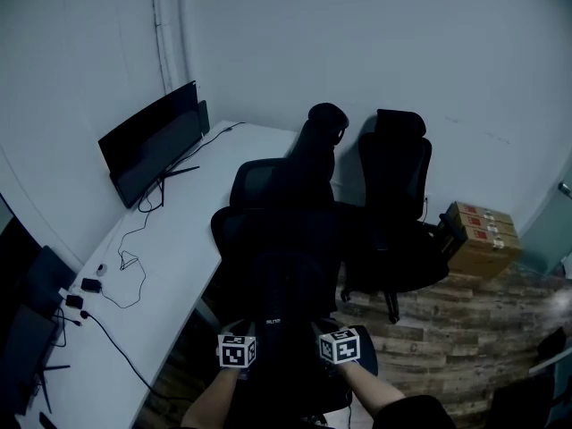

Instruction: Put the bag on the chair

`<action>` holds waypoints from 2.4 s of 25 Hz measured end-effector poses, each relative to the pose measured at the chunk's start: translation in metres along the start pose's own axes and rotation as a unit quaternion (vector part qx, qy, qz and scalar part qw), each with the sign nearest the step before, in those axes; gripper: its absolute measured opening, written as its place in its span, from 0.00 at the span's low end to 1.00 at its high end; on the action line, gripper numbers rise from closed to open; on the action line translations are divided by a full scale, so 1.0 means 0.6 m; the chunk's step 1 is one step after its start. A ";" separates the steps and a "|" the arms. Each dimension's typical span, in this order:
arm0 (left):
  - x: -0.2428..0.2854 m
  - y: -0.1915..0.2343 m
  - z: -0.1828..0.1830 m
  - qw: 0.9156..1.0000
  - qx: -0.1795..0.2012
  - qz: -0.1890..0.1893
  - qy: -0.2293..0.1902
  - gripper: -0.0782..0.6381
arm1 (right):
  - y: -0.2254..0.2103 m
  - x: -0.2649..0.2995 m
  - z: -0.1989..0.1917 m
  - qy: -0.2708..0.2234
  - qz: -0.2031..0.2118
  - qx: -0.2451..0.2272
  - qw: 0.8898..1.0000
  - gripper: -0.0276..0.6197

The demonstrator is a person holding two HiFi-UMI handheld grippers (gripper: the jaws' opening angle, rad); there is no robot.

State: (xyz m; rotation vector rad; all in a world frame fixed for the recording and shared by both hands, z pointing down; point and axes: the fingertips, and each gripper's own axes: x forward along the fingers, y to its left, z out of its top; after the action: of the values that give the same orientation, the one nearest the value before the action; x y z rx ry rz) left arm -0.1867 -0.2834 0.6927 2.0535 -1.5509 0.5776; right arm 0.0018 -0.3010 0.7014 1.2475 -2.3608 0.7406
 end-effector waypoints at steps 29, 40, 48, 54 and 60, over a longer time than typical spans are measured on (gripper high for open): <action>-0.296 -0.256 -0.030 0.984 -0.031 0.021 -0.172 0.14 | 0.051 -0.332 -0.018 -0.104 0.108 -0.040 0.988 0.14; -0.353 -0.311 -0.072 0.980 -0.033 0.046 -0.190 0.14 | 0.049 -0.399 -0.046 -0.115 0.122 -0.049 0.985 0.13; -0.378 -0.344 -0.090 0.978 -0.043 0.051 -0.197 0.14 | 0.065 -0.438 -0.052 -0.122 0.161 -0.037 0.979 0.13; -0.397 -0.354 -0.101 0.977 -0.039 0.056 -0.202 0.13 | 0.070 -0.456 -0.052 -0.129 0.171 -0.033 0.976 0.13; -0.418 -0.367 -0.080 0.973 -0.043 0.062 -0.217 0.13 | 0.054 -0.460 -0.054 -0.132 0.162 -0.010 0.978 0.12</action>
State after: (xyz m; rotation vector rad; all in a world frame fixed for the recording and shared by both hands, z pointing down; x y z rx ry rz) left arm -0.0415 -0.0151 0.5495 2.1210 -1.9205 0.0984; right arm 0.1264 -0.0881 0.5689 1.0153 -2.8251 0.6774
